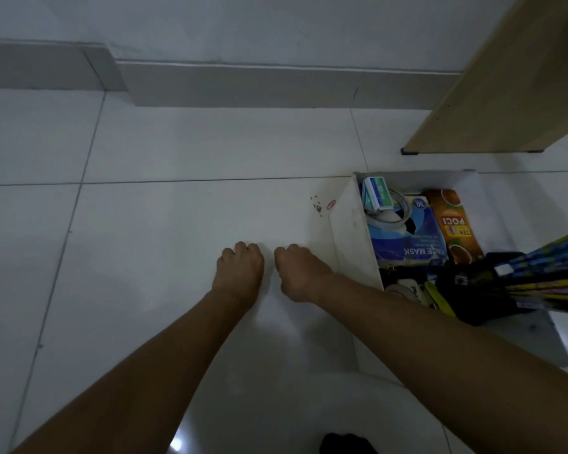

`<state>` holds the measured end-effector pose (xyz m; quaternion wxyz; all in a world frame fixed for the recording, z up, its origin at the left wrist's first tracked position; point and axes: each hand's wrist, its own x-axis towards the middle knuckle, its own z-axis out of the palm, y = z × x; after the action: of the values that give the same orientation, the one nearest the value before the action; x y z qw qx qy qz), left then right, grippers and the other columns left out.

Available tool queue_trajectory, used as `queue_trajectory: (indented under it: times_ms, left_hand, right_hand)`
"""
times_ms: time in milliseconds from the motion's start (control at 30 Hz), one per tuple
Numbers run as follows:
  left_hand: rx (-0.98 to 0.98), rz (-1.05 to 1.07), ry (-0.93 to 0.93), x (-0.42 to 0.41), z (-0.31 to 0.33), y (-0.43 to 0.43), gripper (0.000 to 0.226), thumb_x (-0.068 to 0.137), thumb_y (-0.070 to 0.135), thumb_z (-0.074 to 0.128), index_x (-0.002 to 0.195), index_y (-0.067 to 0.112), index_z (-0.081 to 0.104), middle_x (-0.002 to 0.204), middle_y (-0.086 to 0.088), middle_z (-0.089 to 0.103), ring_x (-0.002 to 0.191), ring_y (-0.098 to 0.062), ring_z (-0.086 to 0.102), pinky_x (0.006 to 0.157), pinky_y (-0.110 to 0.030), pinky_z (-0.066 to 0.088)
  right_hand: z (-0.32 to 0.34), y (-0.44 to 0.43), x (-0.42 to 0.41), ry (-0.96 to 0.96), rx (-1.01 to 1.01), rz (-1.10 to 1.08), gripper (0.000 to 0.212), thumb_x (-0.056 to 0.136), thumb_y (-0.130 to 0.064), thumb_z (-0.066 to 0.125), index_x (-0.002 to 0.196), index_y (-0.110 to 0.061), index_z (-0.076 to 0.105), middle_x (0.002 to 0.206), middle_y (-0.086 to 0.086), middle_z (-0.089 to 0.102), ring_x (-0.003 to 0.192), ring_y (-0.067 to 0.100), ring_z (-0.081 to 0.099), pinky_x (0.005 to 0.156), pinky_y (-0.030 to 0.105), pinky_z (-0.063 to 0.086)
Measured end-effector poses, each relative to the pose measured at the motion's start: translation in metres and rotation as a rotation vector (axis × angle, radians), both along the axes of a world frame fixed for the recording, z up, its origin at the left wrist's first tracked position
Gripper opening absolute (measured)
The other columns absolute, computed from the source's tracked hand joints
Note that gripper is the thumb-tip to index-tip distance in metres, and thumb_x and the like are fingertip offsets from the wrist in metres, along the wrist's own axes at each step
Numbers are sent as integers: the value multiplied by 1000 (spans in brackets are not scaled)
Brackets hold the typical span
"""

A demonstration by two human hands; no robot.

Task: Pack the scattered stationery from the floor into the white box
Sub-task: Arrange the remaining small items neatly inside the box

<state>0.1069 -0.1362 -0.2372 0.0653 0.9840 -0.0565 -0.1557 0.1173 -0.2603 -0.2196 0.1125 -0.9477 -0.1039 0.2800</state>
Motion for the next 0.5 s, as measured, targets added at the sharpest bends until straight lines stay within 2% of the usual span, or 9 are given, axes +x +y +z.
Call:
queue_trajectory:
  times_ms: [133,267,500]
  left_hand:
    - [-75,44,54,4,-1,11,28,89,-10,41,113,-1,51,117,-21,54,107,-32,54,91,-34,45]
    - [-130,85,128,9,-3,18,20,90,-5,45,107,-3,56,114,-22,56,105,-32,55,90,-35,45]
    - [-57,-22,224,10,2,19,33,90,-2,48,123,-3,45,128,-22,45,117,-33,47,99,-34,40]
  right_hand:
    - [-1,0,-7,38,0,3,31,88,-2,53,118,-4,49,125,18,46,114,34,48,89,38,45]
    - [-3,0,-10,46,10,-23,30,88,-1,52,118,-4,50,125,18,45,114,35,48,89,37,45]
    - [-5,0,-7,53,10,-49,28,88,-4,53,115,-5,51,121,17,49,109,33,53,87,37,48]
